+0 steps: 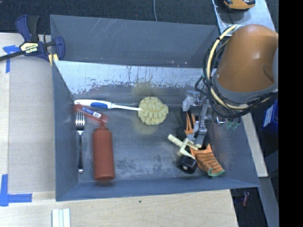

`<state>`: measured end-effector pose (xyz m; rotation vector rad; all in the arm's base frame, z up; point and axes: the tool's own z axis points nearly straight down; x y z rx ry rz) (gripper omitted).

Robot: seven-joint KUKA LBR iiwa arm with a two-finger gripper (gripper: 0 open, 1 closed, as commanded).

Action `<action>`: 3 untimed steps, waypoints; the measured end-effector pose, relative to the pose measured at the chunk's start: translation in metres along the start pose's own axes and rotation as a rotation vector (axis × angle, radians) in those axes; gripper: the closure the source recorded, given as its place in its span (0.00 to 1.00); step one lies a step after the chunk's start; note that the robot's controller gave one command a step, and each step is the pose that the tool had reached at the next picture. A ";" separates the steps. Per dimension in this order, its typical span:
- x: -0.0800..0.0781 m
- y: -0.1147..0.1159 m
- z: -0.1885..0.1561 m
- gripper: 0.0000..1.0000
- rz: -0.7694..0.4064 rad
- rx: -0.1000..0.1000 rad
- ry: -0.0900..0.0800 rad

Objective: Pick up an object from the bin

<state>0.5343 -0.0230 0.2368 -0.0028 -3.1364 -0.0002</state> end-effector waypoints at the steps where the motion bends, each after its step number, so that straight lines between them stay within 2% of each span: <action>1: -0.001 0.000 -0.005 0.00 -0.001 0.000 -0.008; 2: -0.001 -0.024 0.059 0.00 0.129 0.000 -0.011; 3: 0.045 -0.062 0.077 0.00 0.234 -0.002 -0.016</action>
Offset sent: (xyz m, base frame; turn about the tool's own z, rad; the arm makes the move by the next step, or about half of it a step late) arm -0.0013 -0.0627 -0.1668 0.3422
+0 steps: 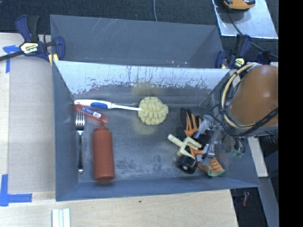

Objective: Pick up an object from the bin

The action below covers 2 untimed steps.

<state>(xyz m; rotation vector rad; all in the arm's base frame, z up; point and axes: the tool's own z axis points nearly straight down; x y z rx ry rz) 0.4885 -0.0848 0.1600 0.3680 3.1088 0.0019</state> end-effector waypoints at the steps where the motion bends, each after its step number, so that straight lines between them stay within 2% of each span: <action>1: 0.001 -0.017 0.030 0.00 -0.071 0.001 0.006; 2: -0.012 -0.054 0.077 0.00 0.108 -0.001 -0.024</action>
Offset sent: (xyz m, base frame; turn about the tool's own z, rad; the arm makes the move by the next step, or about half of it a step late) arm -0.0062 -0.0596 -0.0900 0.1301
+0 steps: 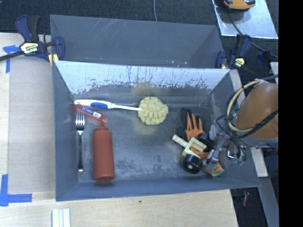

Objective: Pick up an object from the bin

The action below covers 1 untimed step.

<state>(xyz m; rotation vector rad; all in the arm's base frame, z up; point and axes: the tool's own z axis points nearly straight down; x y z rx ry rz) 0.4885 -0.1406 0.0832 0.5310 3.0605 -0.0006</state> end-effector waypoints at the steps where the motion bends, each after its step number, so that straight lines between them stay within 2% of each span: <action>1: 0.004 -0.006 0.012 1.00 0.027 0.003 0.018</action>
Offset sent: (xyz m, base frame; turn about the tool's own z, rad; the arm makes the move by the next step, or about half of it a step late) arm 0.0000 0.0000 0.0000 0.0000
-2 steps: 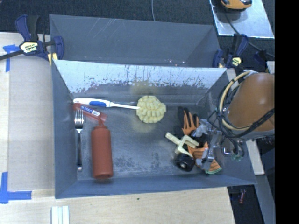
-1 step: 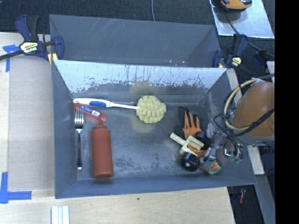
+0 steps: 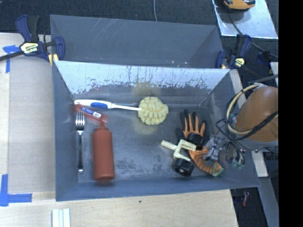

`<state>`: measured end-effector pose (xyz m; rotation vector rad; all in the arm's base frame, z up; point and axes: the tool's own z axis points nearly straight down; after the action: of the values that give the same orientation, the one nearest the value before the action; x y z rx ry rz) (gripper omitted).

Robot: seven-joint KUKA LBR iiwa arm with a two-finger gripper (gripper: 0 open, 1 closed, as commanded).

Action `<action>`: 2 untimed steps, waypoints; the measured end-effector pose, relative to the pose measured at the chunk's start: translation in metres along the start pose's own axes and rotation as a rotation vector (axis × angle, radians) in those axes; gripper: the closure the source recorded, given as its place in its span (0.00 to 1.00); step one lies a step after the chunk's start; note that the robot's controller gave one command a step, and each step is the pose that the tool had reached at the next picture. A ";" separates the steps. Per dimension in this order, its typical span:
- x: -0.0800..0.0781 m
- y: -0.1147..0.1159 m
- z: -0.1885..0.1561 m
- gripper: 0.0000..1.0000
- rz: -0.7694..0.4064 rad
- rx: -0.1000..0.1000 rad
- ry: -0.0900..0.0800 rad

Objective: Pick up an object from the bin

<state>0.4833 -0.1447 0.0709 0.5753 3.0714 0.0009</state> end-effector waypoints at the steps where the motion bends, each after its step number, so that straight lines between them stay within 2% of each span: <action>1: 0.000 0.000 0.000 1.00 0.000 0.000 0.000; 2: 0.002 0.000 -0.013 1.00 -0.001 0.000 0.006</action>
Offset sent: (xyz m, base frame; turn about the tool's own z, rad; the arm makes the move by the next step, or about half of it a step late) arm -0.0001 0.0000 0.0433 -0.0006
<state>0.4815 -0.1443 0.0839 0.5752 3.0773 0.0024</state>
